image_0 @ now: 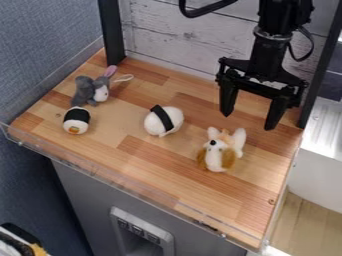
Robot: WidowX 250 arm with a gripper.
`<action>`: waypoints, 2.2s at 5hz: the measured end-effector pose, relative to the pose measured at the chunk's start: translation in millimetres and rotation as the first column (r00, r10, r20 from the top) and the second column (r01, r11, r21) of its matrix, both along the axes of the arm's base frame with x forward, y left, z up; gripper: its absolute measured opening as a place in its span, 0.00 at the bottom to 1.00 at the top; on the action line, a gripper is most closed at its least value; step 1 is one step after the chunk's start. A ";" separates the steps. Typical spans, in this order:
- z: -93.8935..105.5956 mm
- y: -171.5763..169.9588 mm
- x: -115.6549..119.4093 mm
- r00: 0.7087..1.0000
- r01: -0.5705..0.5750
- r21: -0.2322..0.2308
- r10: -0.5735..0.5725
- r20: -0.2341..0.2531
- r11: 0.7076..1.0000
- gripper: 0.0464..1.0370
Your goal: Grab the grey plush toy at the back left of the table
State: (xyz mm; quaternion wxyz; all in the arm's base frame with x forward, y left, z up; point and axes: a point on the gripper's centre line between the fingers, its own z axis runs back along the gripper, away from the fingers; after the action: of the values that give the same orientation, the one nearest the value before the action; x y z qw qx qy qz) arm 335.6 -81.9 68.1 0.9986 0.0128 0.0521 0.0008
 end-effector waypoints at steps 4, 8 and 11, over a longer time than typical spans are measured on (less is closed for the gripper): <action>-6.1 143.8 8.7 0.995 -0.096 -0.022 0.096 -0.022 0.995 0.96; -15.0 264.7 20.0 0.999 -0.010 -0.053 0.008 -0.046 0.999 0.96; -21.9 270.9 28.0 0.997 -0.072 -0.022 0.072 0.004 0.997 0.96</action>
State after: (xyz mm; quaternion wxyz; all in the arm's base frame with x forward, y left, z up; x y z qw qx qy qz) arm 363.6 189.1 46.3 0.9981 0.0000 0.0504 0.0362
